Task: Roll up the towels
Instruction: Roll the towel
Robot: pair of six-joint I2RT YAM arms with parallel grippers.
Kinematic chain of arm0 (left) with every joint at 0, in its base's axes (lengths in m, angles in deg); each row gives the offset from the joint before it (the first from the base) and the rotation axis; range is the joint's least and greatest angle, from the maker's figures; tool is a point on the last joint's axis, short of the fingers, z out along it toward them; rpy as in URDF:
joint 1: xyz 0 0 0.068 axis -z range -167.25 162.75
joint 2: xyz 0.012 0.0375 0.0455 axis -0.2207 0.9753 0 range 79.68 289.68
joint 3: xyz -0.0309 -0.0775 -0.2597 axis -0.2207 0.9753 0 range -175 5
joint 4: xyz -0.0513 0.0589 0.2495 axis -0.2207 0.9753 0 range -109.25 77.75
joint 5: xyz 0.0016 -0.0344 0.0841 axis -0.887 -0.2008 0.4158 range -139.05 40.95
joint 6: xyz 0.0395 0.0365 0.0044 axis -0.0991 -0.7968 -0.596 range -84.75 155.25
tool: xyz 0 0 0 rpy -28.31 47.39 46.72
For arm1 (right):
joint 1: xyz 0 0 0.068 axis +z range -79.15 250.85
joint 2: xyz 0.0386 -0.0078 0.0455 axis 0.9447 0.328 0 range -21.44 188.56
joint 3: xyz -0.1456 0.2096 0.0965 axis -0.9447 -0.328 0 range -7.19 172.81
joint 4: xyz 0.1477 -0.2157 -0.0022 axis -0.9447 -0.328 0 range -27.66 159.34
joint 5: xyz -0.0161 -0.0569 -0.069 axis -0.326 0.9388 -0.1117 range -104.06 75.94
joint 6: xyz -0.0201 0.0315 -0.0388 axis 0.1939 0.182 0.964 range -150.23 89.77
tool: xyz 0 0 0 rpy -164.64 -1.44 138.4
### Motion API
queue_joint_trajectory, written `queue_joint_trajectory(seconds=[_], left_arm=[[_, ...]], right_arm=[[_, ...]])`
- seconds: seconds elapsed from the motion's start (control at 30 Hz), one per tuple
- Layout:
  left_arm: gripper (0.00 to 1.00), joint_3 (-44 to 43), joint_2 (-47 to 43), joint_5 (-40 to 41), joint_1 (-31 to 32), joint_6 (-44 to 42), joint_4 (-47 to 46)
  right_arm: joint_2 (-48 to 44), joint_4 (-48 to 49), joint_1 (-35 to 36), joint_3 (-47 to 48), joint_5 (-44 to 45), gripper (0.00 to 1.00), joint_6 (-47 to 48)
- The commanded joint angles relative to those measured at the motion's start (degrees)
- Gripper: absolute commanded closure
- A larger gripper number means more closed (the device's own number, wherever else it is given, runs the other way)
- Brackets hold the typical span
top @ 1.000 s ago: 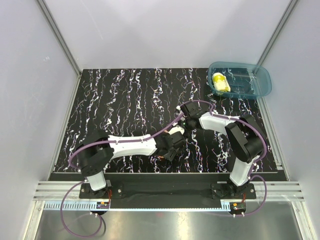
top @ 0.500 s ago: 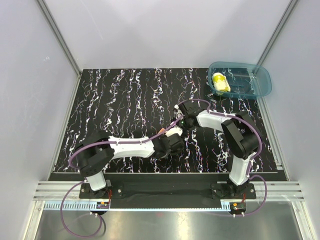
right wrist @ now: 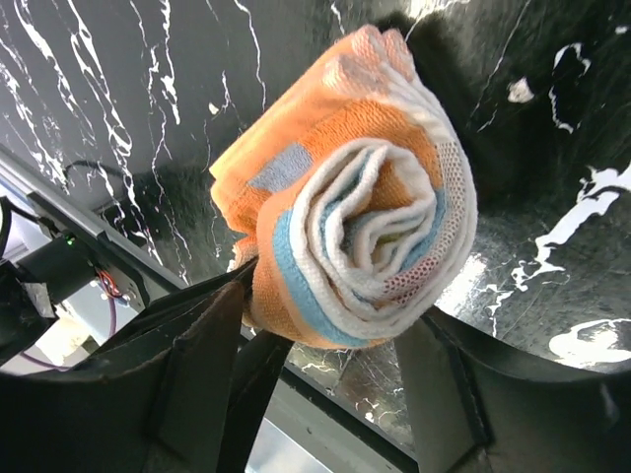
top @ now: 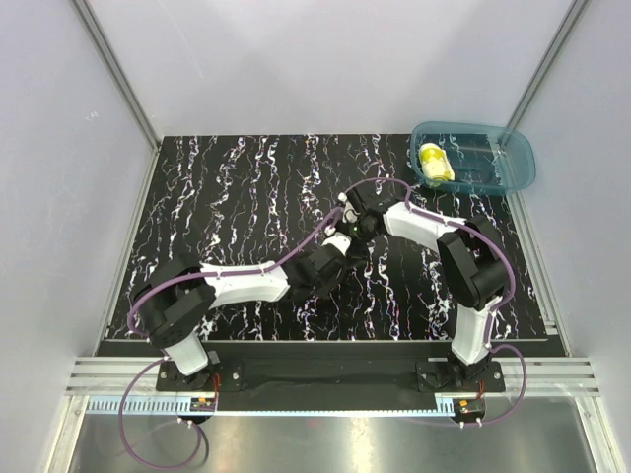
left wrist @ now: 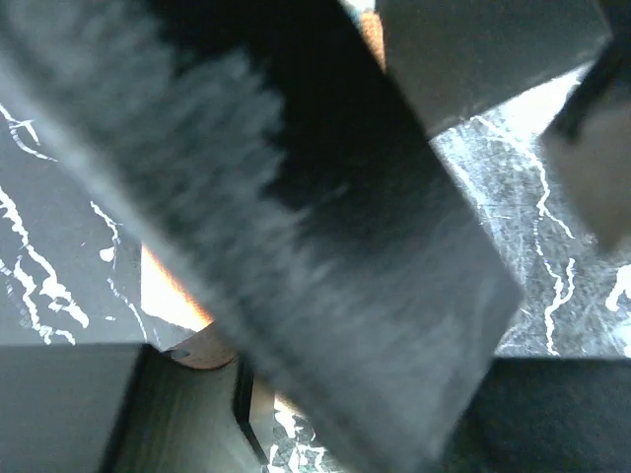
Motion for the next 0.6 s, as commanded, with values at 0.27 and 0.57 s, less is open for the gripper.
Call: queue_joint_trajectory(seconds=[0.27, 0.57], left_arm=[[0.84, 6.2, 2.4, -19.6, -5.7, -0.1, 0.3], [0.85, 7.0, 1.9, -29.3, -10.0, 2.7, 0.4]], right_arm=[[7.4, -6.7, -0.1, 9.4, 2.1, 0.31, 3.9], [11.0, -12.3, -3.4, 15.7, 7.2, 0.30, 6.5]])
